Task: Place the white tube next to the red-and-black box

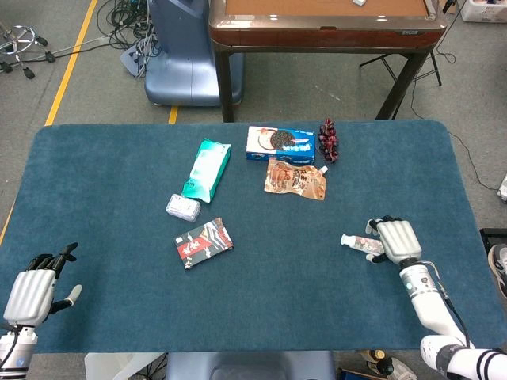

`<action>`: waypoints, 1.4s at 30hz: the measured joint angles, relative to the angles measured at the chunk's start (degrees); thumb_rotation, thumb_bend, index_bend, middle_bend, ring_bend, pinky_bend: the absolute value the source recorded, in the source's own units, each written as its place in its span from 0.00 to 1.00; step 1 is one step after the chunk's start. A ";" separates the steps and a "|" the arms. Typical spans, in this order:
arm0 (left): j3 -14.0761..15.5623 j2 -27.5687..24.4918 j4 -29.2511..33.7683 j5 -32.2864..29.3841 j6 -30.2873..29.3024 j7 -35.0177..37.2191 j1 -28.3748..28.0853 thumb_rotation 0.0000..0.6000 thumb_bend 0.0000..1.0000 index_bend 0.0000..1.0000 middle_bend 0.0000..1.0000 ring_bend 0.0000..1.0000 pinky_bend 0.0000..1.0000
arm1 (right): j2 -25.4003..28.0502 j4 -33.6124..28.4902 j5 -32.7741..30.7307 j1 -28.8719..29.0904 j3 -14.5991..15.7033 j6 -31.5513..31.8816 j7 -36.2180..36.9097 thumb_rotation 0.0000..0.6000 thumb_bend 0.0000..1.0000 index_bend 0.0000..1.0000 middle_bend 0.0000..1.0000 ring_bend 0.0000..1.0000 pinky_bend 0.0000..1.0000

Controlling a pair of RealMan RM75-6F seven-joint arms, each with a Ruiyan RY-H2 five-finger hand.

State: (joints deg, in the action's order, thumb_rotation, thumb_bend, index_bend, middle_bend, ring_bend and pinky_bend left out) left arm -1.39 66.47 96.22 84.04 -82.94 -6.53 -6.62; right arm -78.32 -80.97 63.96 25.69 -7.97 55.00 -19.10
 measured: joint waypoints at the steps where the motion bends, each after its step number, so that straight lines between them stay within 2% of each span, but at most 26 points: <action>1: 0.01 0.03 -0.06 -0.05 0.04 0.05 0.03 1.00 0.25 0.12 0.32 0.31 0.17 | -0.64 0.86 -0.32 0.40 -0.01 -0.46 -0.03 1.00 0.15 0.41 0.44 0.28 0.32; 11: 0.12 0.06 -0.48 -0.31 0.05 0.56 0.43 1.00 0.25 0.12 0.32 0.31 0.17 | -4.61 6.25 -2.35 3.33 0.02 -3.74 -0.46 1.00 0.24 0.44 0.46 0.27 0.32; 15: 0.16 0.08 -0.66 -0.50 0.14 0.70 0.58 1.00 0.25 0.12 0.32 0.31 0.17 | -5.31 7.23 -3.11 3.98 0.33 -4.56 -0.90 1.00 0.25 0.45 0.46 0.28 0.32; 35: 0.31 0.58 -1.34 -0.61 0.91 1.34 0.64 1.00 0.25 0.12 0.32 0.31 0.17 | -3.87 5.61 -5.72 4.22 2.57 -4.86 -4.51 1.00 0.26 0.47 0.49 0.30 0.32; 37: 0.35 0.50 -1.29 -0.66 0.97 1.40 0.69 1.00 0.25 0.12 0.32 0.31 0.17 | -3.73 5.07 -5.86 4.48 2.86 -5.09 -5.12 1.00 0.29 0.48 0.50 0.31 0.32; 42: 0.33 0.16 -1.03 -0.52 0.87 1.53 0.74 1.00 0.25 0.12 0.32 0.31 0.17 | -2.92 3.39 -5.77 5.00 3.37 -5.59 -5.69 1.00 0.49 0.53 0.54 0.35 0.32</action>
State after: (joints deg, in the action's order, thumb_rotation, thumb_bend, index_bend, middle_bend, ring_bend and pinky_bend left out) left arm -1.06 66.64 95.18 83.52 -82.07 -5.00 -5.88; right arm -81.25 -77.58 58.18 30.70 -4.60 49.40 -24.79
